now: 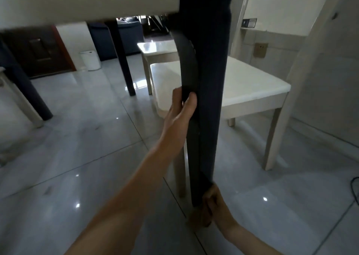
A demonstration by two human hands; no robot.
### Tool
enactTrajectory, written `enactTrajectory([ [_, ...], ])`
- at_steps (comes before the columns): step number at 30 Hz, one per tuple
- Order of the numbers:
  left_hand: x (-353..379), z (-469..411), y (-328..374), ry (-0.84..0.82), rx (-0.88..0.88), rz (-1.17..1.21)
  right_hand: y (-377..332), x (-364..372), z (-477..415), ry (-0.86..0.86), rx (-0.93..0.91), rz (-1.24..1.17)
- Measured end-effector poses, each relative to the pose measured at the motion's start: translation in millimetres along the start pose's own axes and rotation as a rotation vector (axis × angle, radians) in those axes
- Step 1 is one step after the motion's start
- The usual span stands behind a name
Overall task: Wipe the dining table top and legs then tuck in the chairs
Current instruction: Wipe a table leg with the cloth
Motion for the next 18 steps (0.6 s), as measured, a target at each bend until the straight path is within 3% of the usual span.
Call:
enactTrajectory([
  [7,3.0,10.2,9.6,-0.043,-0.212,-0.001,-181.9,-32.8,42.0,0.018,-0.004,-0.384],
  [12,-4.3,36.4,55.4,-0.176,-0.521,-0.118,-313.7,-79.0,90.5,0.038,-0.075,-0.277],
  [18,-38.7,81.0,231.9,-0.218,-0.681,-0.373,-413.2,-148.5,213.5,0.167,0.169,-0.239],
])
Point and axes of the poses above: each hand's wrist, its own z-axis away from the middle knuckle, its own x-axis out of the palm, y = z × x, the point moved 9 cm from there along -z, towards the middle knuckle, and after that the axes turned 4 degrees about x, right-handed, at the moved point
